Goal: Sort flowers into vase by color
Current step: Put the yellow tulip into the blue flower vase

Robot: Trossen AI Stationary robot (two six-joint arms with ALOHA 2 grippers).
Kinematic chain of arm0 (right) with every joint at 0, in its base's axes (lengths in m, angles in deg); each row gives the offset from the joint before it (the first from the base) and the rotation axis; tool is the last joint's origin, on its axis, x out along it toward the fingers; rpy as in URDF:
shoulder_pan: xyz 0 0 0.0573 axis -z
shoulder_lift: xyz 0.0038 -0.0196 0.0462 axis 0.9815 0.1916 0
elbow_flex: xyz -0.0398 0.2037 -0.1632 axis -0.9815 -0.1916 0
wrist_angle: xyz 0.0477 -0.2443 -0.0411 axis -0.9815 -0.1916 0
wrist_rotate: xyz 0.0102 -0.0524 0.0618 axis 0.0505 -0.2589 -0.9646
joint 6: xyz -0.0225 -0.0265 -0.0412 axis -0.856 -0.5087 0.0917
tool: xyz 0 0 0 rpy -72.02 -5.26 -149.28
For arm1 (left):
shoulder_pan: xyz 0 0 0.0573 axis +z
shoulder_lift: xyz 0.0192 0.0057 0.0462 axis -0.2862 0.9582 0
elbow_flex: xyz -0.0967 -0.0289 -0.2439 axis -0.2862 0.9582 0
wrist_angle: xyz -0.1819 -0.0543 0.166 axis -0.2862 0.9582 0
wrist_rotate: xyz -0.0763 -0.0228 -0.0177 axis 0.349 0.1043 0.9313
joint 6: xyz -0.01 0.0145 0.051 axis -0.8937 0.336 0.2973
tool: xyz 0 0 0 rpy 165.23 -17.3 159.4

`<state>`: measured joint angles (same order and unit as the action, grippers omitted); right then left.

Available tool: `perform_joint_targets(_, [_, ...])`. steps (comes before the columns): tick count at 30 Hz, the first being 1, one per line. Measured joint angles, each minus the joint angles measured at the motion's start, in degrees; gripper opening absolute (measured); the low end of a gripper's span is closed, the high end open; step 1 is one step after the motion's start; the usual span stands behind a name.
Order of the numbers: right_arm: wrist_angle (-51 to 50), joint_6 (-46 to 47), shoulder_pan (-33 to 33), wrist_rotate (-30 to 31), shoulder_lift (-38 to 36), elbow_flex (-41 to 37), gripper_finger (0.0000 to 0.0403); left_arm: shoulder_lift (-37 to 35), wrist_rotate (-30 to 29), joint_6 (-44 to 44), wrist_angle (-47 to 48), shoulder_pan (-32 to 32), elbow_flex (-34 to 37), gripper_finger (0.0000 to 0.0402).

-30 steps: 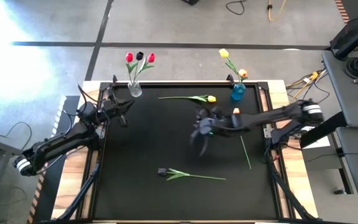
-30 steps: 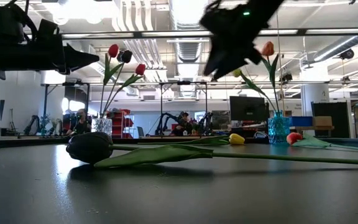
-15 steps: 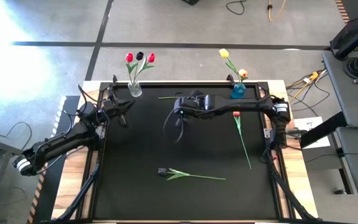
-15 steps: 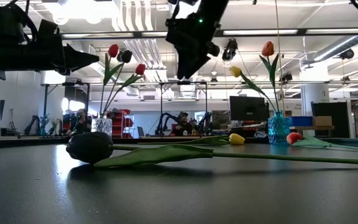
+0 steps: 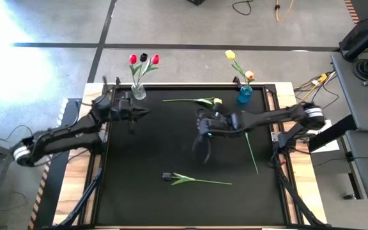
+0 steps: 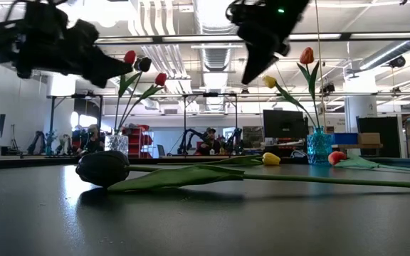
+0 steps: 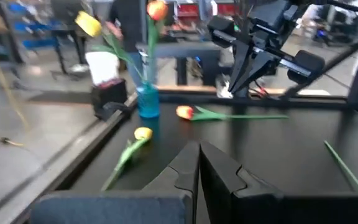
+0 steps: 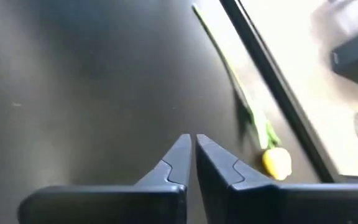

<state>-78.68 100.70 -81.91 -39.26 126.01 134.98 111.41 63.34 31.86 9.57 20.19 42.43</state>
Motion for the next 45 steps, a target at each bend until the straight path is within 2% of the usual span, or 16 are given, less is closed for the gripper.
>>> perform_joint_targets(5, [11.7, 2.7, -2.0, -0.5, -8.4, -15.5, 0.0013, 13.0, -0.3, 1.6, 0.3, -4.2, -7.2, 0.0])
perform_joint_targets(10, [20.4, 5.6, -4.0, -0.4, -17.0, -27.7, 0.0013, 26.8, -1.0, 5.9, 3.7, -5.5, -17.8, 0.0])
perform_joint_targets(16, [27.0, 6.3, -5.6, 0.7, -24.8, -36.6, 0.0013, 42.0, -3.3, 12.7, 16.0, -4.7, -33.1, 0.0])
perform_joint_targets(22, [27.3, 5.9, -5.8, 1.3, -28.2, -39.3, 0.0013, 53.6, -3.6, 20.0, 27.6, -4.8, -48.3, 0.0])
perform_joint_targets(29, [27.2, 5.4, -5.9, 1.2, -27.7, -39.6, 0.0013, 62.0, -3.7, 23.0, 36.2, -4.3, -60.1, 0.0005])
perform_joint_targets(36, [27.3, 5.1, -5.9, 1.2, -27.8, -39.6, 0.0013, 68.9, -11.0, 26.6, 44.3, -4.4, -68.1, 0.0053])
perform_joint_targets(45, [27.3, 5.2, -5.9, 1.2, -27.8, -39.6, 0.0013, 76.0, -13.1, 28.8, 54.7, -3.0, -77.7, 0.013])
